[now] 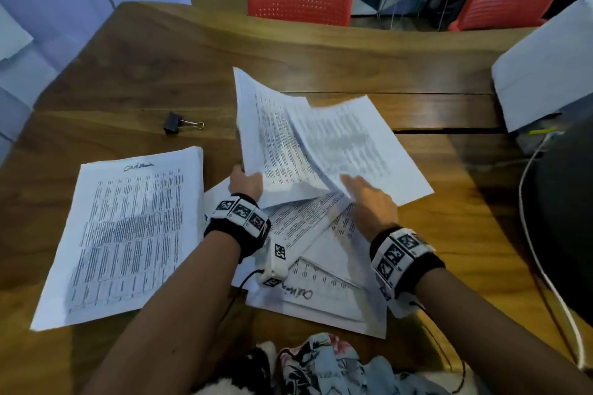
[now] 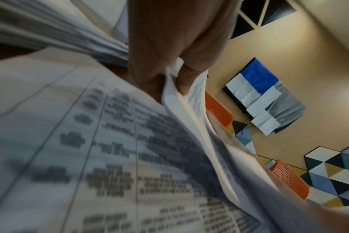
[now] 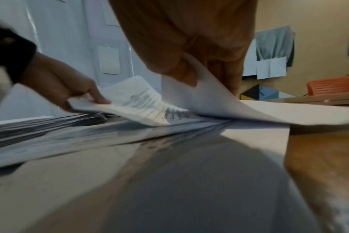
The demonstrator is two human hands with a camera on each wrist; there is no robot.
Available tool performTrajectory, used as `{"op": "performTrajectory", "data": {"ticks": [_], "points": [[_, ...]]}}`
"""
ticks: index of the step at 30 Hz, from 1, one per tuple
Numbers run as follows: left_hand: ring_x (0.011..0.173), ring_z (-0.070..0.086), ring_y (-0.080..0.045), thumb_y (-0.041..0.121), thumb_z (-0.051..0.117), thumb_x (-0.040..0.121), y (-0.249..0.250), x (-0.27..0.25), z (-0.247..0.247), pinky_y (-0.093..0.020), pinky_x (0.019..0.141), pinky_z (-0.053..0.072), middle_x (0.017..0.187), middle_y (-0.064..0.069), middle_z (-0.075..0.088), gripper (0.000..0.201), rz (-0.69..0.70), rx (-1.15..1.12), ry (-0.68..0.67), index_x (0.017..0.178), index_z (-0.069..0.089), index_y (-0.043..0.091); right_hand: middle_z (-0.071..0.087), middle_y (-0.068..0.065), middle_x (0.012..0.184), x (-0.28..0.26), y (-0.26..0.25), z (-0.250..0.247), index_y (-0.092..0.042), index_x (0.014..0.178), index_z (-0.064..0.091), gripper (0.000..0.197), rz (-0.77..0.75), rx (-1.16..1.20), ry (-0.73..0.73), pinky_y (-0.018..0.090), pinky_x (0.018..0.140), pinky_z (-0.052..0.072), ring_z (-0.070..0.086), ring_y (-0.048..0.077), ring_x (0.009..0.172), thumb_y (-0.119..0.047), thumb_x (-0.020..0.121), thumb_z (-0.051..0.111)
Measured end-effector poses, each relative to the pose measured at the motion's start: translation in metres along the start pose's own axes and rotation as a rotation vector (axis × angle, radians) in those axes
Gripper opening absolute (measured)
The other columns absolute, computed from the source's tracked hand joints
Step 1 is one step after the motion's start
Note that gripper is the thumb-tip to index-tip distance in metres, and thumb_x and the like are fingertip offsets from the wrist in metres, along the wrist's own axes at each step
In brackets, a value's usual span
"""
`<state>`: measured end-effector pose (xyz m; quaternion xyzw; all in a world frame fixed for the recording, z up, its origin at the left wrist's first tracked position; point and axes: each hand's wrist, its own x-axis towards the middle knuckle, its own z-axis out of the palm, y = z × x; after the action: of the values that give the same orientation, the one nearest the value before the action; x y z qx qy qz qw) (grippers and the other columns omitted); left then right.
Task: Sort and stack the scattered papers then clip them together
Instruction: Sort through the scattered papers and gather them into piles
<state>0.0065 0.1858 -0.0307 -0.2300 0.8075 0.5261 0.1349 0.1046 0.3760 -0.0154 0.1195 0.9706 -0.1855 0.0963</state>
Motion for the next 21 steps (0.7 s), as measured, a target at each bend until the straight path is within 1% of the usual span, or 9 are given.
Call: {"op": "performTrajectory", "data": {"ticks": [2,5,8,10,12,14,17,19,21], "points": [[0.121,0.051,-0.034,0.011,0.048,0.092,0.010,-0.001,-0.009,-0.035,0.100,0.041,0.129,-0.016,0.056,0.035,0.055,-0.022,0.071,0.126,0.052,0.002,0.031,0.008,0.151,-0.002,0.003,0.019,-0.027,0.142,0.028,0.053,-0.011,-0.042,-0.111,0.041,0.104,0.036,0.040,0.031,0.131,-0.016,0.093,0.042],[0.125,0.050,-0.032,0.014,0.048,0.094,0.033,-0.003,-0.027,-0.037,0.104,0.041,0.134,-0.016,0.054,0.039,0.164,-0.094,0.206,0.131,0.049,-0.001,0.041,0.010,0.138,-0.005,0.000,0.043,-0.024,0.131,0.039,0.042,-0.055,-0.159,-0.121,0.045,0.098,0.038,0.038,0.032,0.127,-0.036,0.091,0.042],[0.124,0.051,-0.028,0.015,0.048,0.095,0.065,-0.007,-0.042,-0.036,0.105,0.041,0.134,-0.014,0.054,0.038,0.260,-0.244,0.311,0.129,0.049,-0.001,0.041,0.005,0.136,-0.006,-0.003,0.050,-0.022,0.124,0.047,0.034,-0.104,-0.178,-0.105,0.045,0.099,0.036,0.034,0.031,0.128,-0.035,0.094,0.038],[0.119,0.054,-0.026,0.015,0.048,0.094,0.080,-0.012,-0.045,-0.036,0.103,0.043,0.130,-0.011,0.057,0.035,0.298,-0.341,0.303,0.127,0.051,0.003,0.050,0.003,0.128,-0.003,-0.004,0.048,-0.021,0.117,0.056,0.032,-0.168,-0.102,-0.115,0.041,0.097,0.036,0.040,0.028,0.123,-0.035,0.096,0.037],[0.111,0.057,-0.025,0.014,0.049,0.093,0.088,-0.016,-0.038,-0.038,0.101,0.046,0.121,-0.006,0.060,0.033,0.295,-0.398,0.239,0.126,0.051,0.008,0.060,0.009,0.118,0.005,-0.002,0.038,-0.013,0.110,0.063,0.034,-0.172,0.080,-0.150,0.036,0.092,0.039,0.052,0.029,0.113,-0.033,0.097,0.038],[0.104,0.059,-0.025,0.009,0.048,0.092,0.085,-0.019,-0.024,-0.039,0.096,0.049,0.113,-0.007,0.062,0.032,0.272,-0.404,0.134,0.123,0.053,0.007,0.065,0.017,0.113,0.016,0.006,0.019,-0.002,0.106,0.065,0.035,-0.059,0.332,-0.101,0.033,0.090,0.043,0.060,0.031,0.104,-0.024,0.098,0.040],[0.101,0.060,-0.026,0.004,0.046,0.091,0.063,-0.022,0.004,-0.034,0.089,0.050,0.109,-0.011,0.064,0.032,0.216,-0.235,0.015,0.120,0.057,0.001,0.065,0.022,0.112,0.032,0.032,-0.010,0.004,0.100,0.065,0.041,0.205,0.572,0.178,0.035,0.091,0.042,0.058,0.035,0.107,-0.027,0.085,0.043],[0.107,0.060,-0.033,0.002,0.045,0.090,0.041,-0.020,0.021,-0.038,0.090,0.049,0.117,-0.020,0.063,0.033,0.152,-0.120,-0.054,0.120,0.057,-0.003,0.058,0.024,0.121,0.044,0.052,-0.022,0.000,0.105,0.059,0.035,0.359,0.627,0.282,0.037,0.095,0.038,0.051,0.037,0.114,-0.026,0.090,0.040],[0.105,0.059,-0.038,0.000,0.043,0.088,0.022,-0.019,0.037,-0.043,0.087,0.049,0.122,-0.029,0.058,0.035,0.068,-0.033,-0.147,0.120,0.056,-0.008,0.048,0.025,0.132,0.058,0.073,-0.025,-0.002,0.117,0.050,0.034,0.497,0.588,0.261,0.042,0.103,0.032,0.043,0.038,0.123,-0.026,0.097,0.036]]}}
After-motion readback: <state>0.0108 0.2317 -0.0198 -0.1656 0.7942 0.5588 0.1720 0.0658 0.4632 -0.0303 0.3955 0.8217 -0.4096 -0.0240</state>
